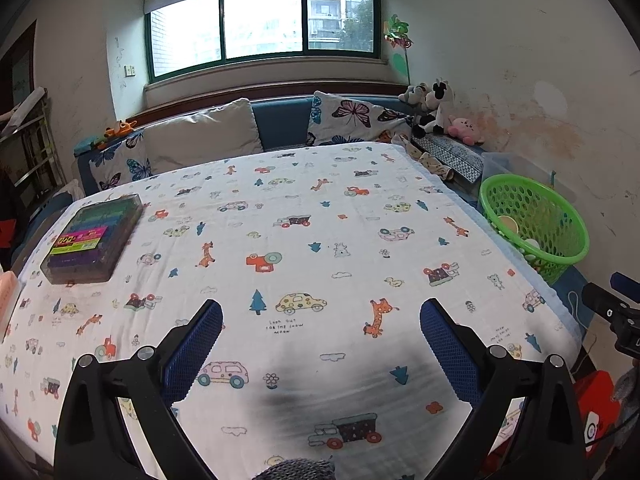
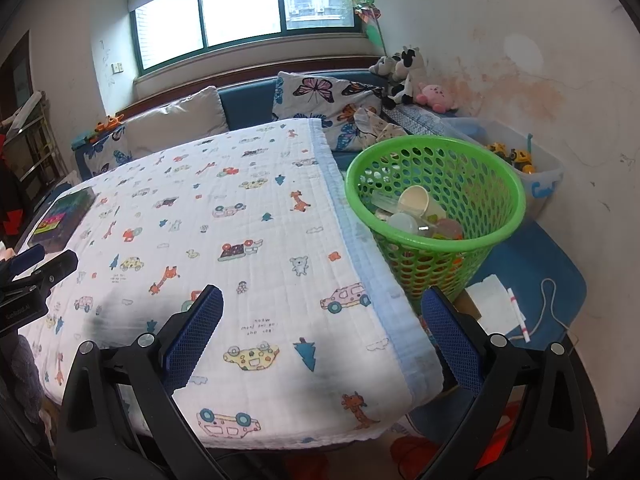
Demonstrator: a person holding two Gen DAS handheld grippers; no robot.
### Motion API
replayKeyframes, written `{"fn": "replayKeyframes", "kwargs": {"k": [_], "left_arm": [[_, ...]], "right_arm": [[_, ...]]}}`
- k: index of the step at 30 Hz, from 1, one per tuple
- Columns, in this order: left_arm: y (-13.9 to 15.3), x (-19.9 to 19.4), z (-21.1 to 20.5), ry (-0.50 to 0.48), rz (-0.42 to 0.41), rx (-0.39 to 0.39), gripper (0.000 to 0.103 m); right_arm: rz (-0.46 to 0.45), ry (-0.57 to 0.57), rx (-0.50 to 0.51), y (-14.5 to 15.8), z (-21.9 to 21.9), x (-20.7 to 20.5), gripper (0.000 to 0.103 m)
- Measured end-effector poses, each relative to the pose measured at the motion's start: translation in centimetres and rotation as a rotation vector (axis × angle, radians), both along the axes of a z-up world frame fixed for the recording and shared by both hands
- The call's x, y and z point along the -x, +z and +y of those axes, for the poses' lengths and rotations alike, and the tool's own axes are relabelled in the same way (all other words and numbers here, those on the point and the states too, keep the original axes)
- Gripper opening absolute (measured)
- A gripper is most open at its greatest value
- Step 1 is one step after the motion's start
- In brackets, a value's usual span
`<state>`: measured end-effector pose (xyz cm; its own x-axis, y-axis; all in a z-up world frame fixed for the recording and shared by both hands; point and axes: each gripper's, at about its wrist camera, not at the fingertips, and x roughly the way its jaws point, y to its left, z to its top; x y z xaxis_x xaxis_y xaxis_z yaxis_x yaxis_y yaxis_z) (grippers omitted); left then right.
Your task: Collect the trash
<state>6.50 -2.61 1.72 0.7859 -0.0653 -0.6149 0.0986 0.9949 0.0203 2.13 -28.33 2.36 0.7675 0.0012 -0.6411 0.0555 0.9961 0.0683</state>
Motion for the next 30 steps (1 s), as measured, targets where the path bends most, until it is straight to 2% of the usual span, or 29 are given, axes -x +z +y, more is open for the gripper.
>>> {"fn": "replayKeyframes", "kwargs": {"k": [30], "left_arm": [[1.01, 0.36, 0.38, 0.048, -0.033, -0.004, 0.096]], "right_arm": [[-0.013, 0.029, -0.006, 0.40, 0.88, -0.48, 0.099]]}}
